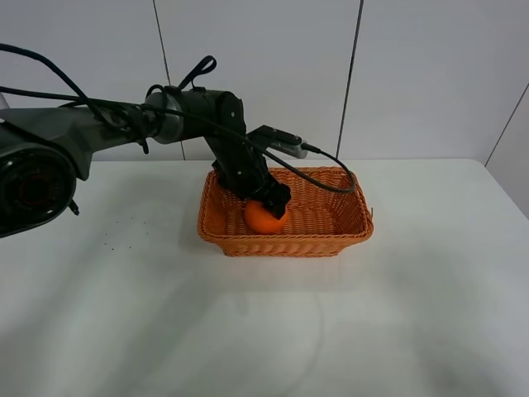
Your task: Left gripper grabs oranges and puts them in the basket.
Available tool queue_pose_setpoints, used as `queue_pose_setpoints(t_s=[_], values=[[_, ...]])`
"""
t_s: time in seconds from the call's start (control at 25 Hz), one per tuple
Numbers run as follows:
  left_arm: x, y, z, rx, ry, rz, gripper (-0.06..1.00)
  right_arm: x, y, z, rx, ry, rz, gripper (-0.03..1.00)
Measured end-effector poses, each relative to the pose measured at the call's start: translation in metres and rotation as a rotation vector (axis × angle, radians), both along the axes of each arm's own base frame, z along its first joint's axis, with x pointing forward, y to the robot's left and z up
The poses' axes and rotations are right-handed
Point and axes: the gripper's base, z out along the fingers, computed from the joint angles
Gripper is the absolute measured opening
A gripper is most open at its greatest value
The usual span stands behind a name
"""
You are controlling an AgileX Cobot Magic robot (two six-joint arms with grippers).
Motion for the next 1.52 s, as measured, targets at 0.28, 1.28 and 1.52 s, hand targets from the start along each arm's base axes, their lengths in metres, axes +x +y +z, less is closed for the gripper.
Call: queue_pose_setpoints(t_s=[0.28,1.28,1.52], values=[[0.005,0.005,0.033,0.052,-0.061,0.013,0.95,0.000,0.000,0.000,0.000,0.000,0.000,0.69],[0.036,0.232,0.153,0.154,-0.168,0.499,0.93,0.000,0.000,0.000,0.000,0.000,0.000,0.69],[0.013,0.290,0.188,0.146,-0.206,0.628,0.93,0.000,0.000,0.000,0.000,0.000,0.000,0.69]])
